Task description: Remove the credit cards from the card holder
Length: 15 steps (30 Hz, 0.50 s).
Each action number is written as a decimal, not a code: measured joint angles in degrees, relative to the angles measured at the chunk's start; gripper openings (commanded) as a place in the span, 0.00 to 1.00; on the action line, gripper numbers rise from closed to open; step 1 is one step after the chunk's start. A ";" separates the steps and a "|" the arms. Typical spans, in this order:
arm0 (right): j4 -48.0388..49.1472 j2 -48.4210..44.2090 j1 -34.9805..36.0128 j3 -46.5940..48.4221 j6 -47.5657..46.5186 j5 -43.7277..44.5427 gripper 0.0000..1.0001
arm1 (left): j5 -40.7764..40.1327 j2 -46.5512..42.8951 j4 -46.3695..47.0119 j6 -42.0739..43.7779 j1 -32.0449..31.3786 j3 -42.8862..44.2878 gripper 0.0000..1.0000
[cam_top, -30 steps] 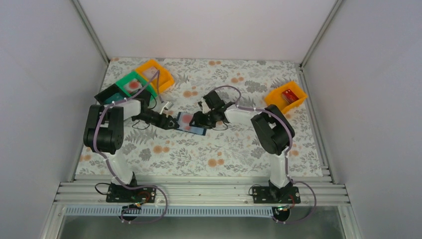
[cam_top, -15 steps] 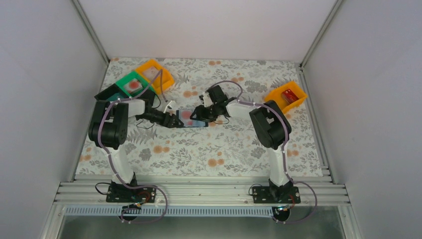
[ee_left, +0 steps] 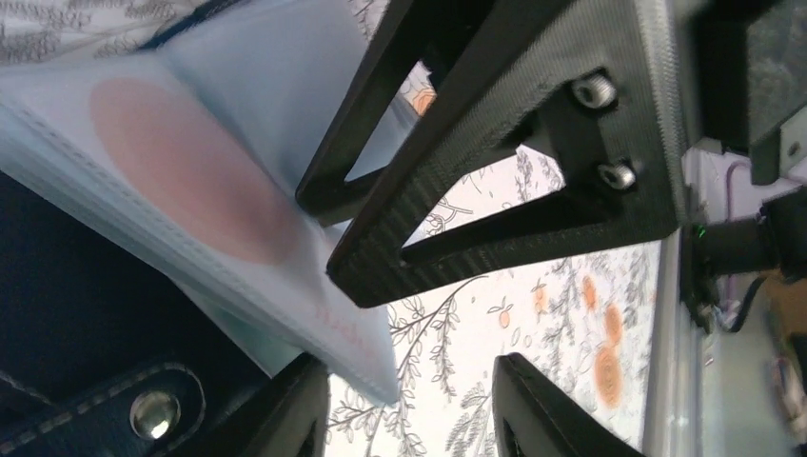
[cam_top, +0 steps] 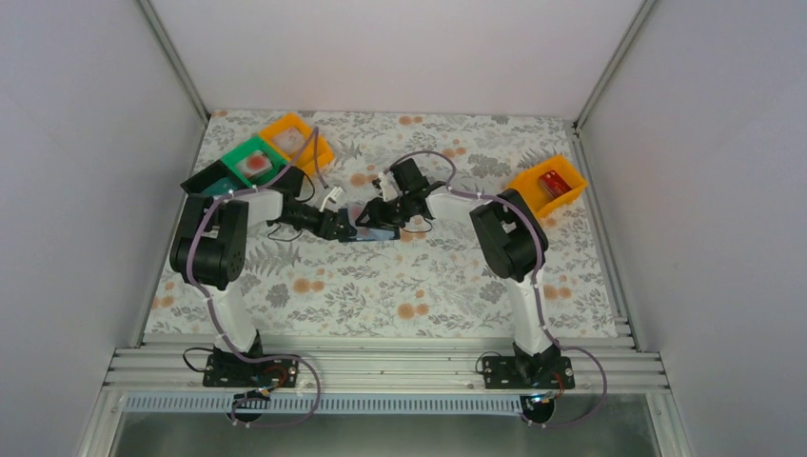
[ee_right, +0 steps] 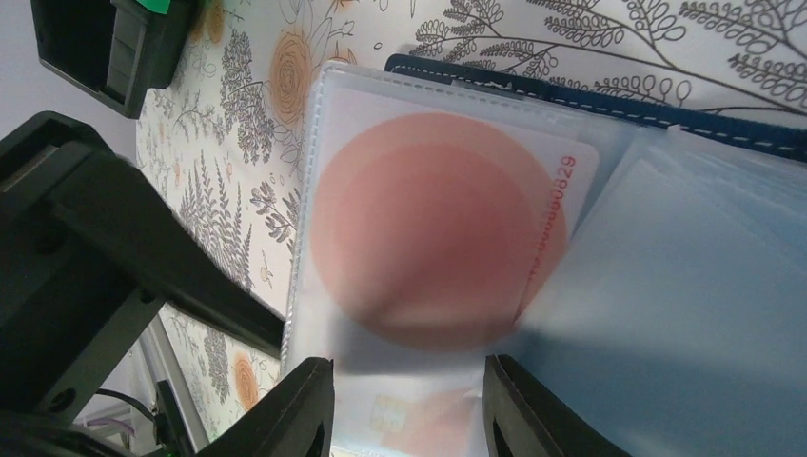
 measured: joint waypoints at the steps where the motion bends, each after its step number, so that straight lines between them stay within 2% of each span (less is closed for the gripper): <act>1: -0.02 -0.04 0.00 0.00 0.13 0.02 0.42 | 0.02 -0.24 0.33 -0.02 0.00 0.00 0.29; 7: -1.44 -1.05 0.04 0.02 1.25 1.36 0.44 | -0.31 -0.85 3.08 -0.31 -0.35 -0.24 0.26; 13: -5.75 -4.24 -0.13 0.07 1.57 6.60 0.53 | -0.83 -0.85 4.26 -0.26 -0.63 -0.22 0.26; 15: -6.73 -5.16 -0.46 1.16 1.46 7.54 0.59 | -0.94 -0.85 4.52 -0.15 -0.79 -0.20 0.27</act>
